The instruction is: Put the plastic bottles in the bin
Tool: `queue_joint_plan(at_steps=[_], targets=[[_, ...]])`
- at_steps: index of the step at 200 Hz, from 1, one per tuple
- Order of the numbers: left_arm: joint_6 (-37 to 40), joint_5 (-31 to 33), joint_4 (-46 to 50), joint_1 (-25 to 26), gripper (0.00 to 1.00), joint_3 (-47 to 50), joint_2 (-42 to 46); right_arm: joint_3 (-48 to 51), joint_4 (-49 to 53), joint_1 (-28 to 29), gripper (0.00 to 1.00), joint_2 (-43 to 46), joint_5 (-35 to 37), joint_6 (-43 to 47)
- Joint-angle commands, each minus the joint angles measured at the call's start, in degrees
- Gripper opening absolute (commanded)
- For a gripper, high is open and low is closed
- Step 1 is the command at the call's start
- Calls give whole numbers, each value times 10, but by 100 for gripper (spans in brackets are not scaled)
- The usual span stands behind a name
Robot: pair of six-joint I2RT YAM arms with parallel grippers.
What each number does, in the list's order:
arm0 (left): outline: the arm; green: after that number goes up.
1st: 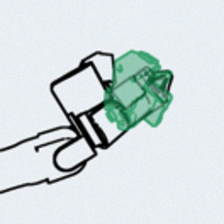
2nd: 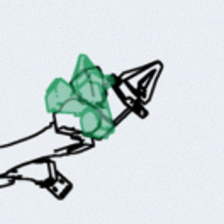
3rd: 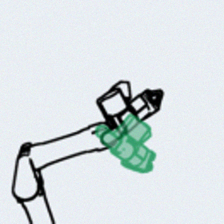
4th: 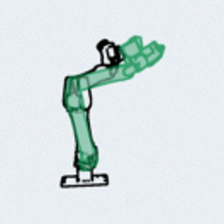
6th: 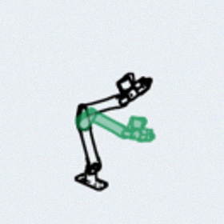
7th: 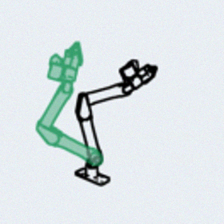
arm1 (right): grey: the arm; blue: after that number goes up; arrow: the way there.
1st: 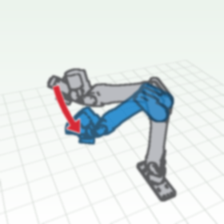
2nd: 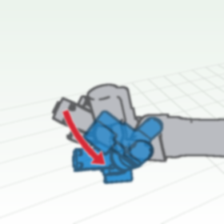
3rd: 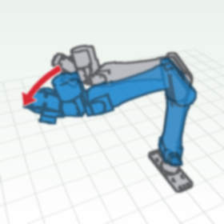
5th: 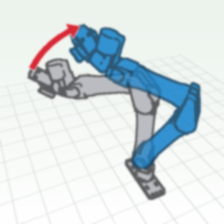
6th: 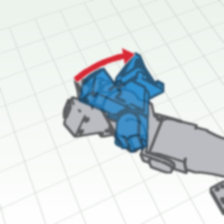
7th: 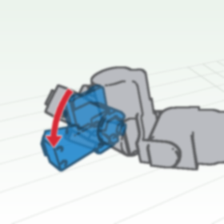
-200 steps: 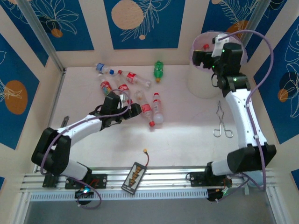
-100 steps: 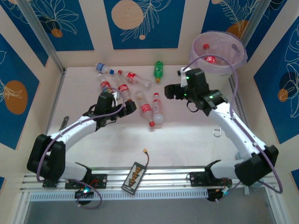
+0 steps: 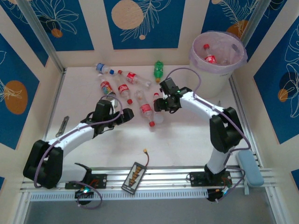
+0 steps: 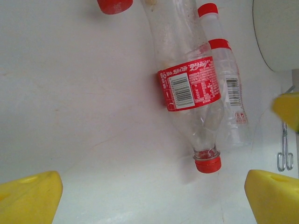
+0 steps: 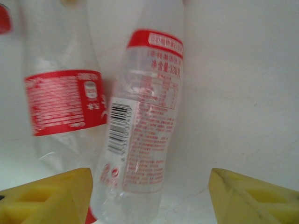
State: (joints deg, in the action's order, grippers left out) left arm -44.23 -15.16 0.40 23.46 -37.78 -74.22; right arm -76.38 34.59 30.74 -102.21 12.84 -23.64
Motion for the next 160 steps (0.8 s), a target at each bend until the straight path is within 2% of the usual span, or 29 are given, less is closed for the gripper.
queue_joint_plan(at_steps=[1, 68, 160], targets=[[-2, -16, -14, -7, 100, 7, 15, -27, 9, 5, 69, -29, -11, -21], [-8, -28, -32, -7, 100, 5, 1, -46, -11, -1, 72, -104, -15, -18], [-10, -29, -40, -8, 100, 10, -8, -46, -40, -9, 75, -150, -18, -8]])
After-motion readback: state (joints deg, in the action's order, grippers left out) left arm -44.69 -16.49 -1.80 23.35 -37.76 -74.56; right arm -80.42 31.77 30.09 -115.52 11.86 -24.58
